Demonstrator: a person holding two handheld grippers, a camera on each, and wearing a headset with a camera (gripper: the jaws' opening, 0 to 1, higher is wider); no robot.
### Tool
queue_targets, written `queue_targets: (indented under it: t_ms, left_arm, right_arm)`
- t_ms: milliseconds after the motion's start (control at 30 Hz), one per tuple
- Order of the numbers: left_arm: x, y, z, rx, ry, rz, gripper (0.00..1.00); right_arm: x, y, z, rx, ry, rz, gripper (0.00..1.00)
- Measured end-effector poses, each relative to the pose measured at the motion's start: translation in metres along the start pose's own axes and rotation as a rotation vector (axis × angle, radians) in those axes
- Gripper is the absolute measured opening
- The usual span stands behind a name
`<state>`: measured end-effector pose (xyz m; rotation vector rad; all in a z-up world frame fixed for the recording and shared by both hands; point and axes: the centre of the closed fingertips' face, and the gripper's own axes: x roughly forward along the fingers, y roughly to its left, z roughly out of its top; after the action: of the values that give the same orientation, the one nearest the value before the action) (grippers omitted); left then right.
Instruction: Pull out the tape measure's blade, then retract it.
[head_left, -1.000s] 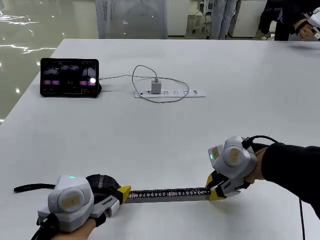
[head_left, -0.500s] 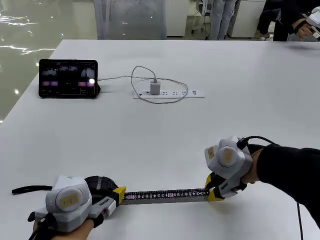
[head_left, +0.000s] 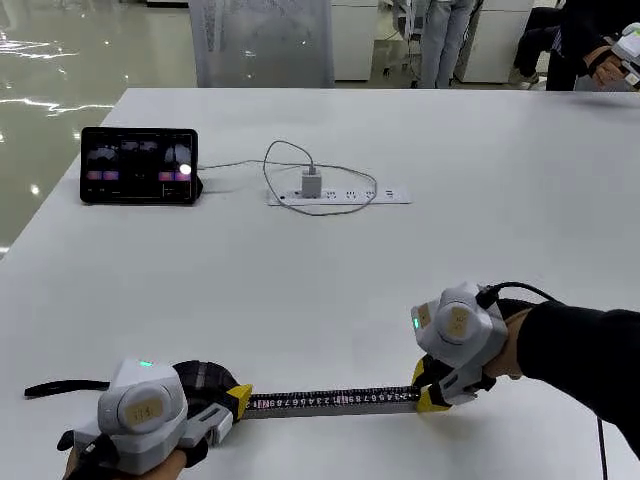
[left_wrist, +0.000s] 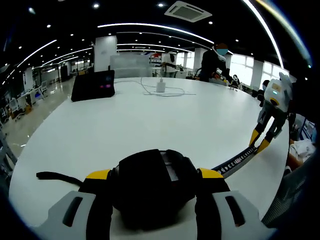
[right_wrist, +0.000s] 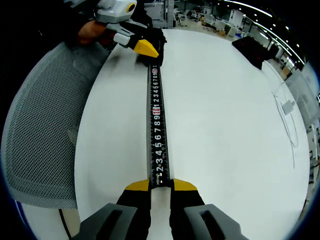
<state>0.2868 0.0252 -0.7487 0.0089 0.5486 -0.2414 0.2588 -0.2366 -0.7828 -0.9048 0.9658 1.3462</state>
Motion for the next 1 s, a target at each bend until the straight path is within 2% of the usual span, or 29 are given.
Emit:
queue_targets:
  t_ms: [233, 467, 1000]
  left_arm:
    - [0.0001, -0.0001, 0.0004, 0.002, -0.003, -0.002, 0.63]
    - [0.0000, 0.0002, 0.0002, -0.004, 0.001, -0.005, 0.63]
    - [-0.0004, -0.0004, 0.0001, 0.000, 0.000, -0.008, 0.63]
  right_arm:
    - [0.0009, -0.0001, 0.0011, -0.004, 0.012, -0.004, 0.10]
    - [0.0021, -0.0003, 0.0029, 0.030, 0.032, -0.016, 0.10]
    - [0.0031, -0.0002, 0.0056, 0.030, 0.037, -0.018, 0.10]
